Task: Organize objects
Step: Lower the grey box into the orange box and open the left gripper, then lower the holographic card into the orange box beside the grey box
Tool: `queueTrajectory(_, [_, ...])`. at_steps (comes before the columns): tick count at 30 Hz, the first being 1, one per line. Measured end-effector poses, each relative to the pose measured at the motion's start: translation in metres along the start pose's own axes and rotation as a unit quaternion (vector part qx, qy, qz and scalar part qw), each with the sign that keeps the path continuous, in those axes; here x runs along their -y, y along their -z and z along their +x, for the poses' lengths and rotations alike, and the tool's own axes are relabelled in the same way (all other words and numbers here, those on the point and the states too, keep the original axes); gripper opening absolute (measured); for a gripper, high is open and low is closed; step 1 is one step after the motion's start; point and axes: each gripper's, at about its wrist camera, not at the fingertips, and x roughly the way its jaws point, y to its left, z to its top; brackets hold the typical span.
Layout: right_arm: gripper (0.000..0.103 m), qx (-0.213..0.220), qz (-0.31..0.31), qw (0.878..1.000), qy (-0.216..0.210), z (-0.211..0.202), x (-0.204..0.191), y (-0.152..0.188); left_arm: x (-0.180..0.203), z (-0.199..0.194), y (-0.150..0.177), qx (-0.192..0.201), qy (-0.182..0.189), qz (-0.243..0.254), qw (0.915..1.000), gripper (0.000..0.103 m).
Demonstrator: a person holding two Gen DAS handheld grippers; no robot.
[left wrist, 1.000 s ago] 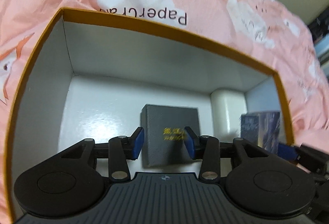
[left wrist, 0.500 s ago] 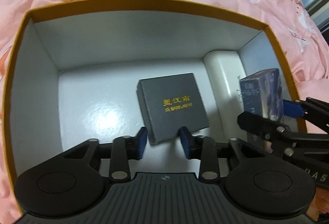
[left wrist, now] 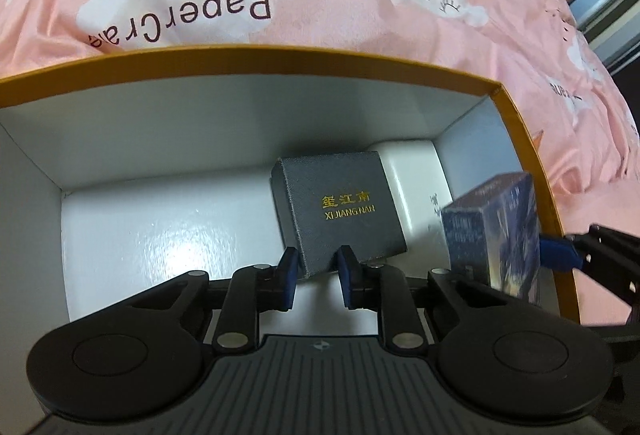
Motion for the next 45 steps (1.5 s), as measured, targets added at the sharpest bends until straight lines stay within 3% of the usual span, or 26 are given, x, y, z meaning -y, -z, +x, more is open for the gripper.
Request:
queueTrajectory(7, [0.060,0.000,-0.003,1.000,0.002,0.004,0.002,-0.003,-0.005,0.005,-0.009,0.009,0.002,-0.034,0.9994,0.024])
queueTrajectory(13, [0.060,-0.003,0.002,1.000,-0.003,0.005,0.002,-0.006,-0.003,-0.004,-0.005,0.032,-0.009,-0.010,0.9994,0.028])
queueTrajectory(21, [0.060,-0.023,0.031,0.998,-0.055,0.011,-0.016,-0.009,-0.011,-0.054,0.018,0.114,-0.044,0.022,0.9923,0.029])
queueTrajectory(27, [0.060,-0.037,0.048,0.994,-0.085,0.033,-0.046,-0.020,-0.031,-0.089,0.028,0.192,-0.073,0.007,0.9786,0.029])
queueTrajectory(35, [0.060,-0.055,0.079,0.992,-0.076,0.071,-0.070,-0.044,-0.054,-0.100,0.026,0.217,-0.066,-0.015,0.9737,0.029])
queueTrajectory(40, [0.061,-0.041,0.086,0.994,-0.055,0.084,-0.075,-0.055,-0.058,-0.093,0.028,0.214,-0.069,-0.012,0.9743,0.029])
queueTrajectory(45, [0.061,-0.057,0.108,0.990,-0.068,0.095,-0.070,-0.056,-0.061,-0.090,0.030,0.215,-0.071,-0.013,0.9740,0.029])
